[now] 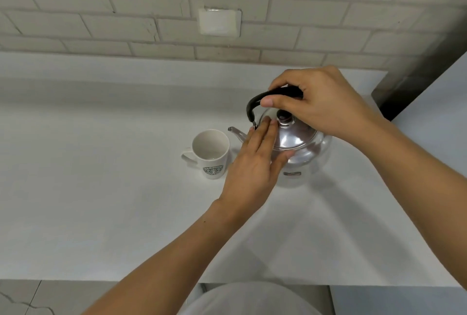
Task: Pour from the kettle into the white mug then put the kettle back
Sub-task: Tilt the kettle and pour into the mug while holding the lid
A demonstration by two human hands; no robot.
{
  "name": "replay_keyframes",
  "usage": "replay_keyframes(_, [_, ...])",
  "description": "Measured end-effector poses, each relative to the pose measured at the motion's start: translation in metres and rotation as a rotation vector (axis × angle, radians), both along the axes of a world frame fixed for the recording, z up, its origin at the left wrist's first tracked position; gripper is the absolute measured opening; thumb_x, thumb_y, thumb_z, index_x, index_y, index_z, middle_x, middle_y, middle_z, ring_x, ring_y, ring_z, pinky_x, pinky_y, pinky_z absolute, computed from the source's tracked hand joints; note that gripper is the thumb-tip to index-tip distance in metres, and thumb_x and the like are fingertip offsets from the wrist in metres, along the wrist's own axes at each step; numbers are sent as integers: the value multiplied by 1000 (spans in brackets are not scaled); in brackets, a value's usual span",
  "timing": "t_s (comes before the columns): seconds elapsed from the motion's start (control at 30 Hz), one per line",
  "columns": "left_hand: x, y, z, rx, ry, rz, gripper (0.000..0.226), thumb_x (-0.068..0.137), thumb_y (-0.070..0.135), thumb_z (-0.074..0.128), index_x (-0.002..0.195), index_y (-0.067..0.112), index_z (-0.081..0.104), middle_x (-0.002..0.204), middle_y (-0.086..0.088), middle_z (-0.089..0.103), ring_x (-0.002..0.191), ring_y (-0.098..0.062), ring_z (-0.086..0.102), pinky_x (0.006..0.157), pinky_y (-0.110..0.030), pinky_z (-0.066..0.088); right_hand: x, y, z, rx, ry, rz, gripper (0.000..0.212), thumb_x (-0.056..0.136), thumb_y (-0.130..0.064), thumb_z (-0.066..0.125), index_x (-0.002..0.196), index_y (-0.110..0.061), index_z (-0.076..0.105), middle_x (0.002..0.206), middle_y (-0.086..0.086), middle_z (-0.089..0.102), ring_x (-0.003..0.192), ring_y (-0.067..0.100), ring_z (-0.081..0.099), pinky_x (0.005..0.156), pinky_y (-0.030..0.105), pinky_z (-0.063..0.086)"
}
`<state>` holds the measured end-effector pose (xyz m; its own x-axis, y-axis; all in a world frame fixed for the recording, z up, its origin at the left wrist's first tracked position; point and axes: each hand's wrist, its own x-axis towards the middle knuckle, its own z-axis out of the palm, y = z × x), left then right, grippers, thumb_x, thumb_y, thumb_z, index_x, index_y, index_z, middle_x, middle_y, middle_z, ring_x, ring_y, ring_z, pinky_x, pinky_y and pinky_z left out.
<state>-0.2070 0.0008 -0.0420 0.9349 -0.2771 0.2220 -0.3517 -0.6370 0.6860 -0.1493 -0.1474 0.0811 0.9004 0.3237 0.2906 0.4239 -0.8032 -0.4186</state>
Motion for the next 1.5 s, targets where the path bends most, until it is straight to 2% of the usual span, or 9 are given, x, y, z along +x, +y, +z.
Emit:
replay_keyframes(0.13, [-1,1,-3,-52,4,33,68,108,50,45,164,19,24,172,1,21,158,-13,18,122,-29,26,3,12,6,-107,9,95,42,90,-59,64,113,-27,77,95,-7,76,89,13,68,80,41,56])
replay_keyframes(0.33, [-4,4,-5,-146,23,90,70,105,55,44,164,23,24,171,7,22,153,-1,14,105,7,1,7,29,12,-225,-30,176,46,90,-59,63,118,-25,77,99,-2,76,95,19,68,81,44,56])
replay_keyframes(0.53, [-6,5,-4,-250,10,120,68,105,53,48,162,21,30,168,5,31,139,29,10,103,10,7,11,46,21,-338,-61,236,45,91,-60,60,117,-28,78,97,-4,76,93,18,68,75,44,57])
replay_keyframes(0.6, [-7,4,-3,-258,9,132,68,104,54,47,162,21,31,167,4,32,138,29,11,103,10,8,11,50,23,-366,-53,247,44,91,-61,58,115,-30,78,91,-8,73,87,16,65,72,43,57])
replay_keyframes(0.73, [-8,5,-3,-284,33,141,69,104,56,46,162,21,32,167,5,34,152,0,24,109,5,12,13,56,24,-410,-62,262,40,93,-61,57,111,-32,79,78,-15,57,77,9,52,62,35,51])
replay_keyframes(0.87, [-8,4,-3,-321,58,140,68,104,54,47,162,21,33,167,5,35,153,-5,27,122,-22,27,15,60,24,-468,-86,276,40,94,-61,56,111,-32,78,81,-11,64,78,10,52,51,26,35])
replay_keyframes(0.97, [-10,3,-2,-354,65,148,67,104,53,48,161,21,34,165,4,37,152,-8,31,122,-38,35,15,64,26,-507,-91,279,42,95,-62,55,114,-32,77,87,-7,68,86,17,60,54,27,37])
replay_keyframes(1.1, [-11,3,0,-404,63,162,67,103,53,49,161,22,34,164,6,39,150,-6,34,120,-42,38,17,68,29,-583,-96,272,47,95,-64,52,112,-28,76,94,-1,70,94,25,66,62,34,47])
replay_keyframes(1.5, [-8,4,4,-514,32,176,65,104,49,52,160,20,37,161,7,42,149,-2,36,116,-44,43,19,81,40,-676,-131,275,47,95,-63,54,111,-25,76,95,4,71,94,29,68,61,35,46])
